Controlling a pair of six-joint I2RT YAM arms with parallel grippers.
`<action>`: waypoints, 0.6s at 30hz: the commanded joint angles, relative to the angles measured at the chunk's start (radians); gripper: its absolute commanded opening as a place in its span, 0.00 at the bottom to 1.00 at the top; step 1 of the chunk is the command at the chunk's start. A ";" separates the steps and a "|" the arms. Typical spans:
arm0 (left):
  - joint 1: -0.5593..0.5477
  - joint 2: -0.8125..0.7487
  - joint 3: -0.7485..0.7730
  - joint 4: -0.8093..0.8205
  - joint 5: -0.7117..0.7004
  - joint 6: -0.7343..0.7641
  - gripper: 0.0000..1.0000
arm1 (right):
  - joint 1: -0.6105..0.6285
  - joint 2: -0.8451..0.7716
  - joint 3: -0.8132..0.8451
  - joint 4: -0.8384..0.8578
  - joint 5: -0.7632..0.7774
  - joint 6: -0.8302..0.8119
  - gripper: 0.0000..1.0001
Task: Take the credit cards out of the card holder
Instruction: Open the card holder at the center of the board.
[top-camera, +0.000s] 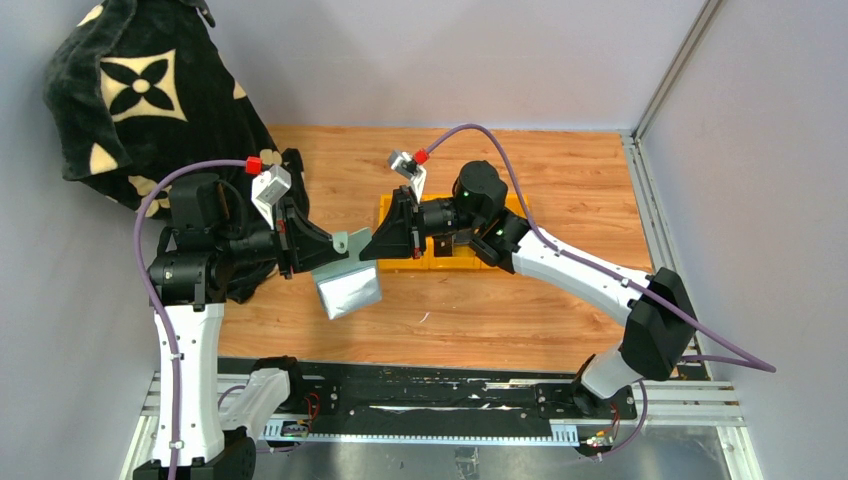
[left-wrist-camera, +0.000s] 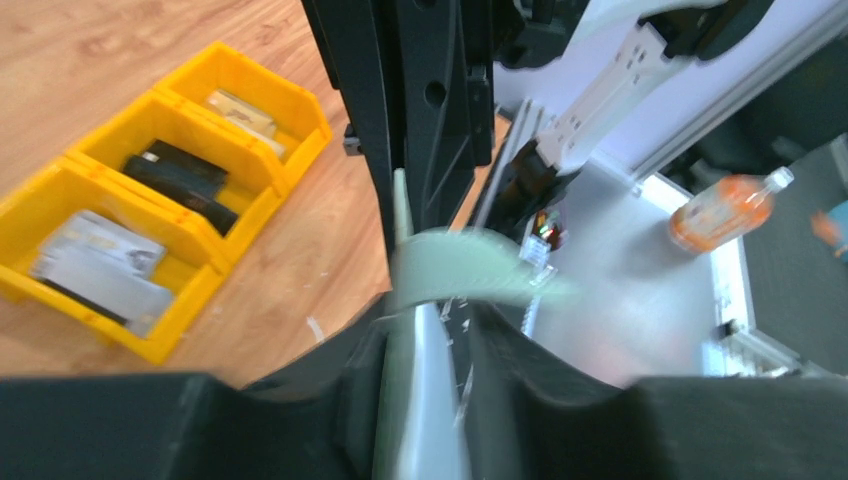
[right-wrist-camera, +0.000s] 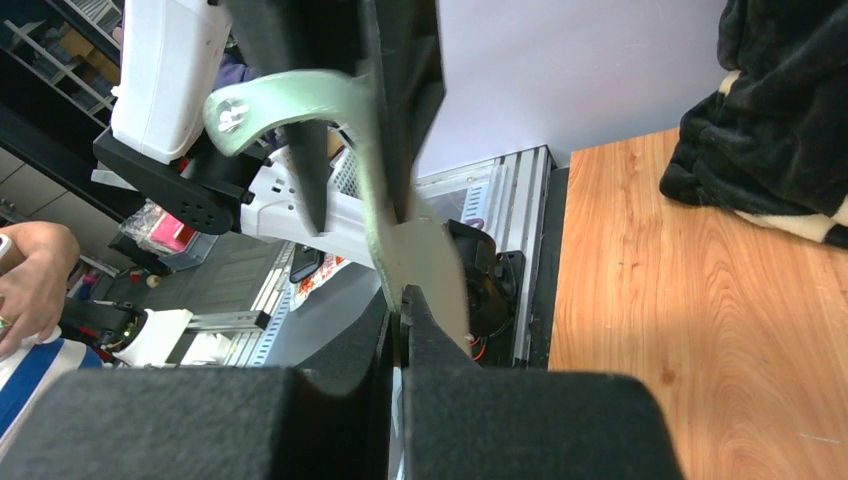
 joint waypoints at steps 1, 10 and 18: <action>-0.005 -0.033 -0.034 0.001 -0.019 -0.005 0.63 | -0.015 -0.063 -0.008 0.035 0.030 0.036 0.00; -0.004 -0.050 -0.077 0.002 0.015 -0.003 0.42 | -0.024 -0.069 -0.027 0.081 -0.002 0.095 0.00; -0.004 -0.033 -0.027 -0.001 0.047 -0.024 0.01 | -0.036 -0.068 -0.057 0.082 -0.036 0.099 0.24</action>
